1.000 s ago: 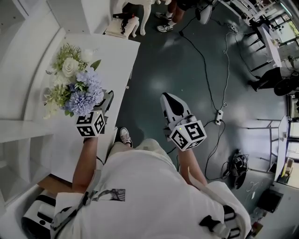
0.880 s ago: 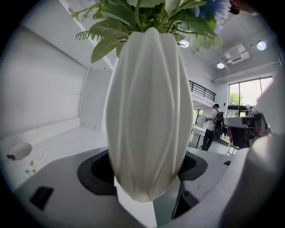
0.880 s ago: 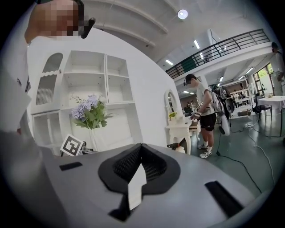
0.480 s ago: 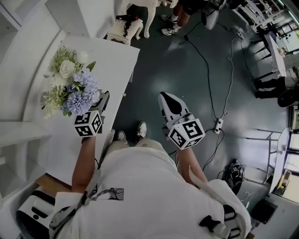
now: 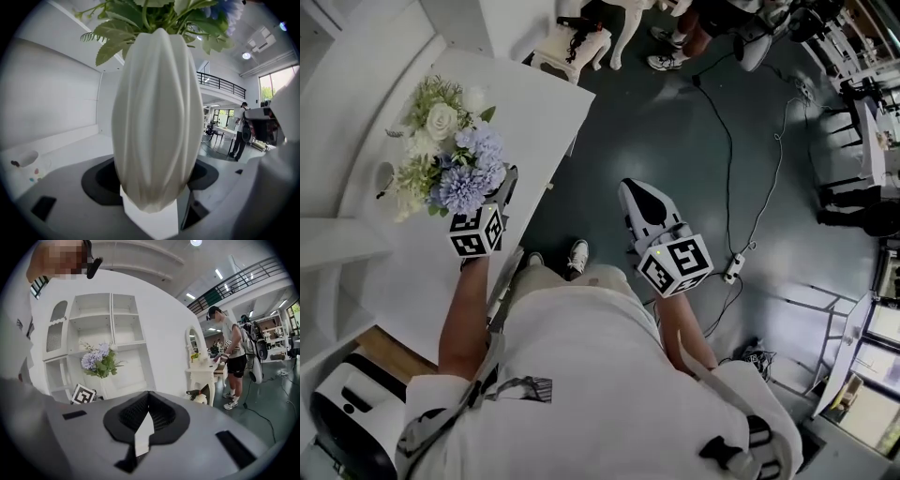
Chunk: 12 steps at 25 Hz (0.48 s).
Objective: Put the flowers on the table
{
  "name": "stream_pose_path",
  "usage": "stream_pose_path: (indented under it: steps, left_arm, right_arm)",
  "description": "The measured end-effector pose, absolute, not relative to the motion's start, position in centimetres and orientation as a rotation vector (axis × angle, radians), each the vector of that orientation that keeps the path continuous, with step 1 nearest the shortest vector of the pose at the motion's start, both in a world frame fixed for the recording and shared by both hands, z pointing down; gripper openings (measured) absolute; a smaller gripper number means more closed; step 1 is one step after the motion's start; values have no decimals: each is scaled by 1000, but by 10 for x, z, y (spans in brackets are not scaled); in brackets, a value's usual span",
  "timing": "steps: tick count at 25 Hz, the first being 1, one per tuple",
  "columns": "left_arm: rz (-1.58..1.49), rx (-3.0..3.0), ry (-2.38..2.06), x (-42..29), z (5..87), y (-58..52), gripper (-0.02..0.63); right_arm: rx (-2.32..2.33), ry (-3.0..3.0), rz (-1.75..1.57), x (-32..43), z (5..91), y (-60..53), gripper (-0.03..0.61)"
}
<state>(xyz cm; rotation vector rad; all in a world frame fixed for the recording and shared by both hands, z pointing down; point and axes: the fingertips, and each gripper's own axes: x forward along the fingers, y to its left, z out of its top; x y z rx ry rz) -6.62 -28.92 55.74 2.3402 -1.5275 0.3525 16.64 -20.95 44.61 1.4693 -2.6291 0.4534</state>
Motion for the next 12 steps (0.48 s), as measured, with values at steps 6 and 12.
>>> stream_pose_path:
  steps: [6, 12]
  left_arm:
    - [398, 2298, -1553, -70, 588, -298, 380]
    - [415, 2293, -1573, -70, 592, -305, 380]
  right_arm:
    - [1359, -2603, 523, 152, 471, -208, 9]
    - [1297, -2595, 511, 144, 465, -209, 9]
